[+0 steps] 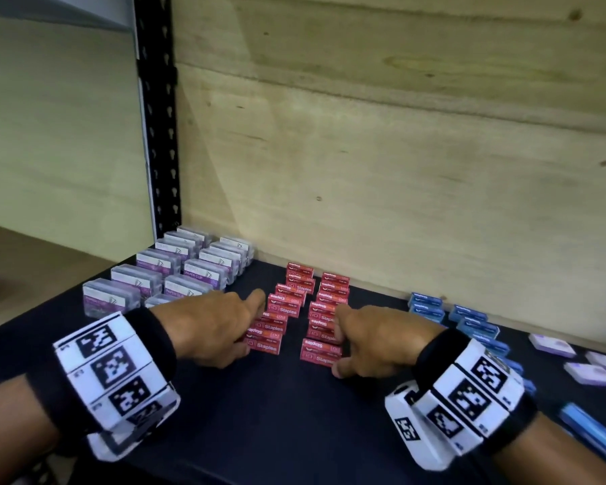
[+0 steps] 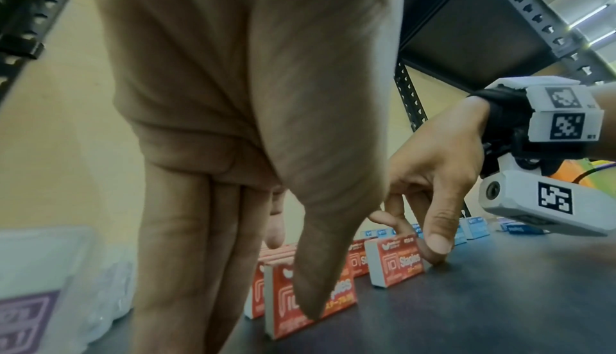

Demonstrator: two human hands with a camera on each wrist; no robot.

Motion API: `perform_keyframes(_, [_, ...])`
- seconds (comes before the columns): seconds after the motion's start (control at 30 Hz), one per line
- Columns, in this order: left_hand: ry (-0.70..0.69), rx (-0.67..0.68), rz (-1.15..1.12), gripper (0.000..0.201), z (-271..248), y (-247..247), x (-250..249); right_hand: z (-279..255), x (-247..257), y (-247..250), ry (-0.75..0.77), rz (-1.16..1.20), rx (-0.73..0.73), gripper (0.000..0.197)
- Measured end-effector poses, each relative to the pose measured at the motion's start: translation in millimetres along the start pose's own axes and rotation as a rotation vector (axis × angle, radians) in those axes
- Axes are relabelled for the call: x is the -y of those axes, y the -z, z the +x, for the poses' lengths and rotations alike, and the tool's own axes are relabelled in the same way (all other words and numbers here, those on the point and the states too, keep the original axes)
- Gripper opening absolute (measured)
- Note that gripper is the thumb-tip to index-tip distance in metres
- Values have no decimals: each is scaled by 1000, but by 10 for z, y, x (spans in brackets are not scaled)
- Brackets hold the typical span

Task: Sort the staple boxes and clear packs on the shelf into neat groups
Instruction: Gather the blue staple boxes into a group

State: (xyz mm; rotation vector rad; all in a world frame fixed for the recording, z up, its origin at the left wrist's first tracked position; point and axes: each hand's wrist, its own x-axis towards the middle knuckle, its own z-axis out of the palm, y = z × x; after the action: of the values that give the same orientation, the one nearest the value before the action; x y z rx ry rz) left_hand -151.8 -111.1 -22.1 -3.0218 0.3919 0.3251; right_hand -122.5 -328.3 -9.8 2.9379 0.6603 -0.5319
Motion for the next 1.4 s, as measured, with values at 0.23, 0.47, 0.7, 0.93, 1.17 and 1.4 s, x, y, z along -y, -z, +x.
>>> perform_keyframes(0.23, [62, 73, -100, 45, -80, 131, -104, -198, -347, -44, 103, 249, 24, 33])
perform_keyframes(0.47, [15, -28, 212, 52, 18, 478, -595, -710, -1206, -5, 35, 608, -137, 21])
perform_keyframes(0.7, [-386, -24, 42, 22, 403, 567, -1547, -1244, -2136, -200, -286, 461, -186, 19])
perform_keyframes(0.93, [-548, -1, 68, 41, 656, 478, -2526, -1516, -2445, -469, -482, 250, 11, 34])
perform_keyframes(1.17, [-554, -24, 174, 63, 677, 356, -3050, -1406, -2358, -594, -480, 150, 37, 39])
perform_keyframes(1.4, [-599, -56, 135, 44, 741, 306, -2977, -1406, -2335, -638, -476, 217, -37, 28])
